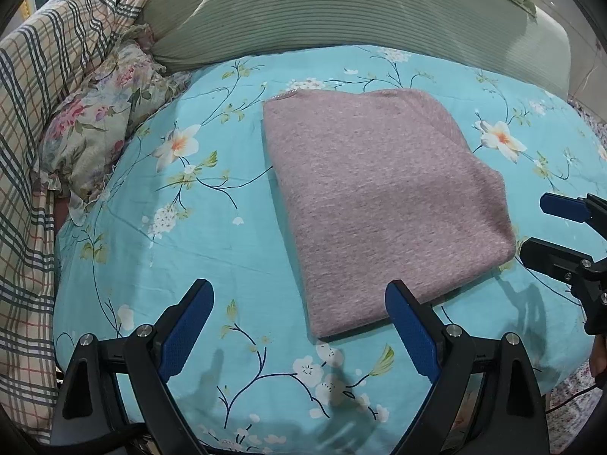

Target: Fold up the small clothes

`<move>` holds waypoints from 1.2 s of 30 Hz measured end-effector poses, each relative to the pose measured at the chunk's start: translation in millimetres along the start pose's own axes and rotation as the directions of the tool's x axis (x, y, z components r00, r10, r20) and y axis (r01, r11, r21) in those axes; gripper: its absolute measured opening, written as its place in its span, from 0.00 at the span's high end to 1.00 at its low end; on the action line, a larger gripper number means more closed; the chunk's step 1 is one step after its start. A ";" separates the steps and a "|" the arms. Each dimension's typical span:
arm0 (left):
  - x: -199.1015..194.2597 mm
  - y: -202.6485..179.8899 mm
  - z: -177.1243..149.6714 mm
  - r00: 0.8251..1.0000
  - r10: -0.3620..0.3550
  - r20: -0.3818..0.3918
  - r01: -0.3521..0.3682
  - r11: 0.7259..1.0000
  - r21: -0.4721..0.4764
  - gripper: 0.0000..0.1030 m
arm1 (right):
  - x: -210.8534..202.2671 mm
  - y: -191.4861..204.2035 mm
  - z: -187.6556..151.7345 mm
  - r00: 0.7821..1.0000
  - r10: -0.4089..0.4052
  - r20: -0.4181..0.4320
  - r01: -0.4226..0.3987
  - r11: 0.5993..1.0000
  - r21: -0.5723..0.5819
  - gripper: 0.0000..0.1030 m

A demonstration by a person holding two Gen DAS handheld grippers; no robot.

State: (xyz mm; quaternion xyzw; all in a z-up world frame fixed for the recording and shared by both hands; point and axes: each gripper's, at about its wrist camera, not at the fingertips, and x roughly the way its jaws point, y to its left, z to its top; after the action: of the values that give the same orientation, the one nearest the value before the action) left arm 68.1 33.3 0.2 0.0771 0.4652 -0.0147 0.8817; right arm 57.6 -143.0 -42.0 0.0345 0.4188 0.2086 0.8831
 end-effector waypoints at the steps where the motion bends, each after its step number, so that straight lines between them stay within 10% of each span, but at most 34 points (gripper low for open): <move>1: -0.4 0.6 0.1 1.000 0.001 0.001 -0.001 1.000 0.000 0.10 | -0.4 0.4 0.5 1.000 0.000 0.002 0.000 1.000 -0.001 0.08; 36: -5.3 -3.6 9.4 1.000 0.001 0.031 -0.002 1.000 0.015 0.10 | -4.7 -1.3 3.7 1.000 -0.001 0.017 0.001 1.000 0.005 0.08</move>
State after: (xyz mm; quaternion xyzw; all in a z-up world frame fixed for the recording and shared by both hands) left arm 72.4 28.0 9.3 0.0838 0.4513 -0.0188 0.8883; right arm 58.1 -145.6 -36.5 0.0382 0.4117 0.2069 0.8867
